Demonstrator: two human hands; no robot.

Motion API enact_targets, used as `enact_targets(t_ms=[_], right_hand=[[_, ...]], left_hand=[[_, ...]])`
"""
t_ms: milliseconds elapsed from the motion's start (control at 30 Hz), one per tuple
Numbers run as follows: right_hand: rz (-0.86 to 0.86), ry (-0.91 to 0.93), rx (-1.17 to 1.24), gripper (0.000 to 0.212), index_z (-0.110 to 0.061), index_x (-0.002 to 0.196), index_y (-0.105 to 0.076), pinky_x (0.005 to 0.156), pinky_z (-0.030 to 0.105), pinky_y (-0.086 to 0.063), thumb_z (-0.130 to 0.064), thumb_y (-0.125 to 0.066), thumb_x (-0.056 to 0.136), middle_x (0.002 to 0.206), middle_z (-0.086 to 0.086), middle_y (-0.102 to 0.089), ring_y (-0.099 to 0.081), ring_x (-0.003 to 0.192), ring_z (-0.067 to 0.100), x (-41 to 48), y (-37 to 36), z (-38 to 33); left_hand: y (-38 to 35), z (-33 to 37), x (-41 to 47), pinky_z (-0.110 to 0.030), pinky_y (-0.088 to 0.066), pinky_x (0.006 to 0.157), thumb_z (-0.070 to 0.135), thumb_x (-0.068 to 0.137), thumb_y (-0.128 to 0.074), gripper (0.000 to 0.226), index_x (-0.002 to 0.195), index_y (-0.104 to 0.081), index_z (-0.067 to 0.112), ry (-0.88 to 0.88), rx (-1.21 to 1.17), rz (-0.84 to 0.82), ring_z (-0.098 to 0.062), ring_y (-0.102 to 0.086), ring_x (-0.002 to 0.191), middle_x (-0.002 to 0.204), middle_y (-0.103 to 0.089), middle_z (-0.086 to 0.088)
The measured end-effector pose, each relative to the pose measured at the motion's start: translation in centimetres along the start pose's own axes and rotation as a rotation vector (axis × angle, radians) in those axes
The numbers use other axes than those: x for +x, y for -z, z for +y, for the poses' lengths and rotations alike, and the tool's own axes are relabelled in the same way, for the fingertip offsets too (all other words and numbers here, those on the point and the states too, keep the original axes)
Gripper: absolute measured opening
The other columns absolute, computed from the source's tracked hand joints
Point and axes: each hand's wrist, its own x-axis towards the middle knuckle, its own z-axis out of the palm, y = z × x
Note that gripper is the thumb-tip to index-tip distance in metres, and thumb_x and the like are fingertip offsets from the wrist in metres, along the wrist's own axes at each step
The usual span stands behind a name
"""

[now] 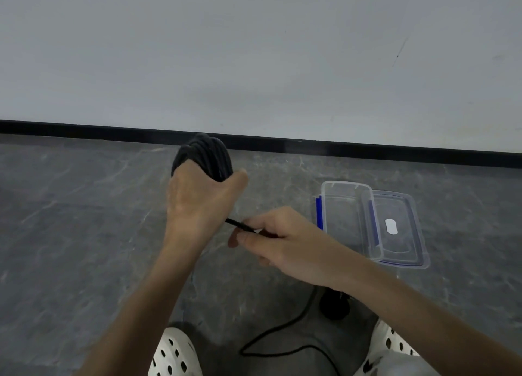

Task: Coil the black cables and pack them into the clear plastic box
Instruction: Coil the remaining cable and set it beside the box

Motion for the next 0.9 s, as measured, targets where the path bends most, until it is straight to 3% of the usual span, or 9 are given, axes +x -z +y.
enact_targets(t_ms=[133, 233, 300, 367, 433, 533, 667, 733, 900], right_hand=[[0.082, 0.126, -0.145, 0.022, -0.006, 0.09, -0.074, 0.044, 0.022, -0.03, -0.018, -0.056, 0.095, 0.051, 0.005, -0.054, -0.042, 0.044, 0.011, 0.1, 1.4, 0.2], [0.123, 0.213, -0.175, 0.017, -0.007, 0.088, -0.076, 0.046, 0.026, -0.04, -0.015, -0.061, 0.093, 0.059, 0.003, -0.067, -0.054, 0.045, 0.016, 0.2, 2.0, 0.4], [0.132, 0.241, -0.154, 0.017, -0.008, 0.09, -0.075, 0.054, 0.041, -0.052, -0.02, -0.064, 0.09, 0.067, 0.009, -0.071, -0.063, 0.055, 0.032, 0.3, 2.2, 0.7], [0.141, 0.264, -0.137, 0.021, -0.01, 0.089, -0.076, 0.063, 0.052, -0.053, -0.028, -0.066, 0.086, 0.072, 0.014, -0.073, -0.066, 0.065, 0.041, 0.3, 2.5, 0.9], [0.16, 0.278, -0.105, 0.013, -0.011, 0.084, -0.076, 0.07, 0.047, -0.057, -0.024, -0.073, 0.083, 0.075, 0.009, -0.074, -0.071, 0.069, 0.031, 0.2, 3.0, 1.1], [0.184, 0.307, -0.06, 0.004, -0.014, 0.077, -0.075, 0.068, 0.021, -0.054, -0.015, -0.078, 0.076, 0.075, -0.001, -0.075, -0.072, 0.069, 0.009, 0.0, 3.7, 0.8], [0.245, 0.352, -0.055, 0.015, -0.006, 0.077, -0.075, 0.073, 0.031, -0.058, -0.017, -0.083, 0.069, 0.076, 0.001, -0.075, -0.072, 0.072, 0.012, 0.1, 4.0, 0.8], [0.255, 0.372, -0.051, 0.018, -0.003, 0.078, -0.075, 0.076, 0.034, -0.058, -0.016, -0.083, 0.069, 0.078, 0.002, -0.075, -0.072, 0.075, 0.013, 0.1, 4.1, 0.8], [0.261, 0.389, -0.045, 0.013, -0.007, 0.077, -0.075, 0.068, 0.021, -0.054, -0.015, -0.081, 0.07, 0.075, -0.001, -0.075, -0.071, 0.07, 0.008, 0.2, 3.9, 0.8]], left_hand=[[-0.2, -0.4, 0.1, -0.031, -0.041, 0.048, 0.065, 0.063, -0.065, 0.057, 0.058, -0.052, 0.01, -0.029, 0.172, -0.145, -0.021, -0.057, 0.051, 0.056, -0.059, -0.006], [0.0, -0.1, -0.1, -0.031, -0.034, 0.043, 0.081, 0.061, -0.054, 0.074, 0.051, -0.044, 0.008, -0.105, 0.196, -0.251, -0.017, -0.046, 0.042, 0.046, -0.048, -0.009], [0.0, -0.2, -0.3, -0.038, -0.038, 0.045, 0.091, 0.061, -0.044, 0.097, 0.056, -0.049, -0.007, -0.131, 0.165, -0.373, -0.022, -0.047, 0.043, 0.05, -0.054, -0.02], [0.0, 0.0, -0.5, -0.035, -0.038, 0.046, 0.091, 0.063, -0.038, 0.105, 0.064, -0.052, -0.013, -0.118, 0.103, -0.472, -0.024, -0.048, 0.045, 0.053, -0.055, -0.025], [-0.1, 0.4, -0.9, -0.028, -0.037, 0.045, 0.086, 0.071, -0.036, 0.1, 0.063, -0.05, -0.012, -0.099, 0.024, -0.564, -0.023, -0.048, 0.044, 0.053, -0.052, -0.028], [-0.2, 0.7, -1.2, -0.016, -0.034, 0.044, 0.088, 0.071, -0.026, 0.095, 0.061, -0.049, -0.004, -0.09, -0.033, -0.627, -0.017, -0.045, 0.045, 0.049, -0.045, -0.014], [-0.4, 0.5, -1.2, -0.032, -0.046, 0.062, 0.105, 0.043, -0.02, 0.127, 0.074, -0.055, -0.013, -0.094, -0.013, -0.671, -0.04, -0.056, 0.058, 0.065, -0.057, -0.03], [-0.3, 0.8, -1.3, -0.033, -0.046, 0.065, 0.106, 0.037, -0.018, 0.131, 0.076, -0.056, -0.014, -0.098, -0.004, -0.685, -0.036, -0.056, 0.06, 0.072, -0.058, -0.033], [-0.4, 0.8, -1.6, -0.035, -0.045, 0.063, 0.1, 0.055, -0.023, 0.115, 0.071, -0.054, -0.01, -0.097, -0.016, -0.652, -0.032, -0.055, 0.058, 0.067, -0.057, -0.031]])
